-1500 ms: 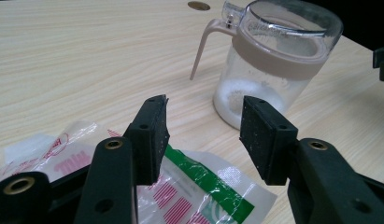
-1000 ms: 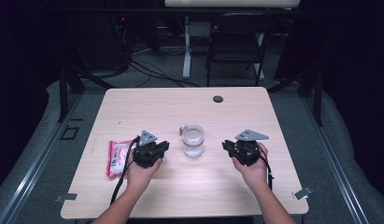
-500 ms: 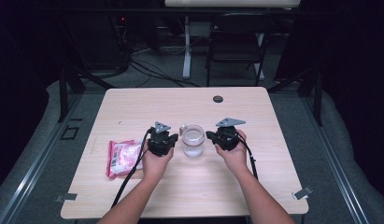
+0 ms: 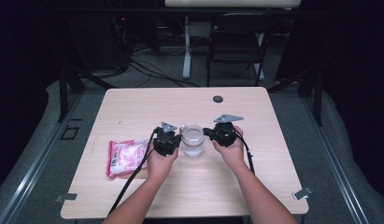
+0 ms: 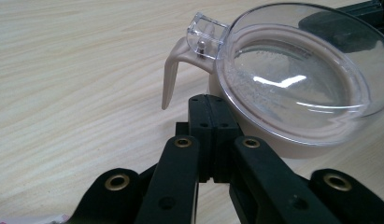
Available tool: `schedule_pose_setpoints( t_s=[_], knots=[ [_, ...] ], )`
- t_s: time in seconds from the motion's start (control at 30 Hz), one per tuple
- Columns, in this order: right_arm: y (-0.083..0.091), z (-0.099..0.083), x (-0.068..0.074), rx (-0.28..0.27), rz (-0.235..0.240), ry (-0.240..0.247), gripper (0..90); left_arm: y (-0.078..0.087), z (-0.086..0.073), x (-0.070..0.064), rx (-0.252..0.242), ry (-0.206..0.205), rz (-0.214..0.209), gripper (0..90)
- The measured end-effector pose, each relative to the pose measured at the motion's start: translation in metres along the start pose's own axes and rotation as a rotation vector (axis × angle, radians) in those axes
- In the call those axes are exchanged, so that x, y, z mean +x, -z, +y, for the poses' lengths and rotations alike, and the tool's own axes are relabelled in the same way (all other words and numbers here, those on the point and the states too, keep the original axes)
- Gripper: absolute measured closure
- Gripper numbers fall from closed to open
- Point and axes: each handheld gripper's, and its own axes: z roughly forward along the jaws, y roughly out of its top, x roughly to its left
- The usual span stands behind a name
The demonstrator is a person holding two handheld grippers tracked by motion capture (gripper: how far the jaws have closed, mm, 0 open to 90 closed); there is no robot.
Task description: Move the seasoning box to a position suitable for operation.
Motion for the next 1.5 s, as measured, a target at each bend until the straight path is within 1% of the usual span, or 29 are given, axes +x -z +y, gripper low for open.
schedule_pose_setpoints(
  t_s=[0.17,0.23,0.3,0.33,0.37,0.4,0.47,0.5,0.57,0.63,0.67,0.7,0.73,0.77,0.8,0.9,0.93,0.97,1.0,1.03,1.1,1.13,1.2,1.23,1.33,1.37,1.43,1.47,1.5],
  knots=[
    [0.002,0.000,0.002,0.010,0.002,0.017,90.0,0.000,0.000,0.001,0.002,-0.005,-0.011,90.0],
    [0.006,-0.002,0.005,0.021,-0.004,0.032,90.0,0.001,0.000,0.002,0.004,0.000,-0.037,90.0],
    [0.008,-0.002,0.006,0.024,-0.004,0.033,90.0,0.001,0.000,0.001,0.004,-0.002,-0.045,90.0],
    [0.010,-0.004,0.006,0.027,0.000,0.034,90.0,0.001,0.000,0.001,0.006,-0.011,-0.052,90.0],
    [0.015,-0.006,0.009,0.031,-0.003,0.037,90.0,0.002,0.000,0.001,0.013,-0.035,-0.068,90.0],
    [0.015,-0.006,0.009,0.031,-0.003,0.037,90.0,0.002,0.000,0.001,0.013,-0.035,-0.068,90.0],
    [0.023,-0.011,0.015,0.036,-0.015,0.047,90.0,0.004,-0.001,-0.001,0.023,-0.072,-0.089,90.0],
    [0.023,-0.011,0.015,0.036,-0.015,0.047,90.0,0.004,-0.001,-0.001,0.023,-0.072,-0.089,90.0],
    [0.028,-0.015,0.018,0.044,-0.023,0.051,90.0,0.005,-0.002,-0.003,0.030,-0.095,-0.104,90.0],
    [0.037,-0.021,0.024,0.040,-0.036,0.041,90.0,0.007,-0.002,-0.005,0.032,-0.133,-0.140,90.0],
    [0.037,-0.021,0.024,0.040,-0.036,0.041,90.0,0.007,-0.002,-0.005,0.032,-0.133,-0.140,90.0],
    [0.044,-0.025,0.027,0.047,-0.049,0.043,90.0,0.007,-0.003,-0.007,0.029,-0.146,-0.163,90.0],
    [0.044,-0.025,0.027,0.047,-0.049,0.043,90.0,0.007,-0.003,-0.007,0.029,-0.146,-0.163,90.0],
    [0.051,-0.030,0.031,0.042,-0.062,0.037,90.0,0.006,-0.003,-0.010,0.021,-0.164,-0.181,90.0],
    [0.051,-0.030,0.031,0.042,-0.062,0.037,90.0,0.006,-0.003,-0.010,0.021,-0.164,-0.181,90.0],
    [0.064,-0.038,0.037,0.050,-0.088,0.042,90.0,0.004,-0.003,-0.012,0.017,-0.182,-0.217,90.0],
    [0.067,-0.040,0.039,0.054,-0.096,0.044,90.0,0.002,-0.003,-0.014,0.014,-0.184,-0.245,90.0],
    [0.070,-0.042,0.040,0.061,-0.105,0.054,90.0,0.002,-0.003,-0.014,0.014,-0.184,-0.245,90.0],
    [0.072,-0.044,0.042,0.068,-0.118,0.058,90.0,-0.001,-0.003,-0.015,0.008,-0.185,-0.274,90.0],
    [0.072,-0.044,0.042,0.068,-0.118,0.058,90.0,-0.001,-0.003,-0.015,0.008,-0.185,-0.274,90.0],
    [0.079,-0.049,0.047,0.087,-0.128,0.070,90.0,-0.006,-0.002,-0.018,-0.006,-0.178,-0.302,90.0],
    [0.082,-0.051,0.048,0.093,-0.128,0.073,90.0,-0.006,-0.002,-0.018,-0.006,-0.178,-0.302,90.0],
    [0.085,-0.053,0.050,0.095,-0.127,0.072,90.0,-0.008,-0.002,-0.020,-0.010,-0.186,-0.316,90.0],
    [0.090,-0.056,0.053,0.095,-0.127,0.067,90.0,-0.010,-0.002,-0.021,-0.011,-0.190,-0.344,90.0],
    [0.094,-0.059,0.056,0.105,-0.123,0.069,90.0,-0.011,-0.002,-0.022,-0.014,-0.187,-0.358,90.0],
    [0.097,-0.061,0.059,0.111,-0.111,0.073,90.0,-0.008,-0.001,-0.026,-0.013,-0.187,-0.348,90.0],
    [0.099,-0.063,0.063,0.110,-0.103,0.079,90.0,-0.005,0.000,-0.031,-0.013,-0.216,-0.318,90.0],
    [0.100,-0.064,0.064,0.110,-0.097,0.081,90.0,-0.005,0.000,-0.031,-0.013,-0.216,-0.318,90.0],
    [0.100,-0.064,0.064,0.110,-0.097,0.081,90.0,-0.003,0.001,-0.033,0.000,-0.231,-0.305,90.0]
  ],
)
